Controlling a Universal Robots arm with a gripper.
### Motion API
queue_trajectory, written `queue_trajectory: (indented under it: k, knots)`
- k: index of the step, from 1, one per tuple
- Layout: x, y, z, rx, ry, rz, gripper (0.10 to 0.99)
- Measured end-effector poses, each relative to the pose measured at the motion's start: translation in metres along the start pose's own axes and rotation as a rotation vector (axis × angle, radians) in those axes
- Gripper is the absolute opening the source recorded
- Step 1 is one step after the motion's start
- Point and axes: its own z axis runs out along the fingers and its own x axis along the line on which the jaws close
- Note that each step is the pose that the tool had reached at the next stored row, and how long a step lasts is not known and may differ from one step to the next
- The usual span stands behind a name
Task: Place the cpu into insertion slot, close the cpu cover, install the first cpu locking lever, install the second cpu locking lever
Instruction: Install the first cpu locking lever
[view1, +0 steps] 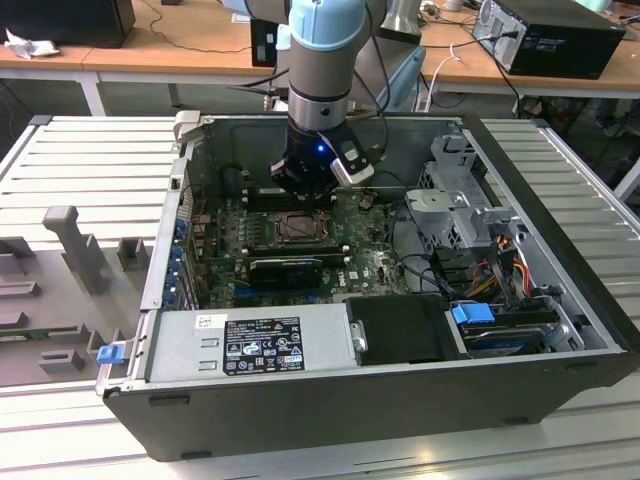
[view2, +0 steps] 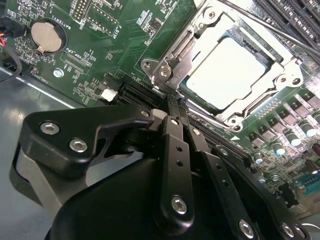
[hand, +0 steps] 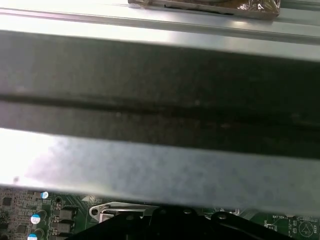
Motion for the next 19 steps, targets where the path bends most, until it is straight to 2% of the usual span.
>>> queue_trajectory:
  k: [7,11,17,19]
  knots:
    - [-0.0001,0.0001,0.0004,0.004,-0.0001,0.000,0.106]
    - [-0.0003,0.0000,0.0007,0.019,0.0012,0.000,0.106]
    - [-0.0002,0.0000,0.0005,0.020,0.0013,0.000,0.106]
    - [-0.0003,0.0004,-0.0028,0.020,0.0013,0.000,0.106]
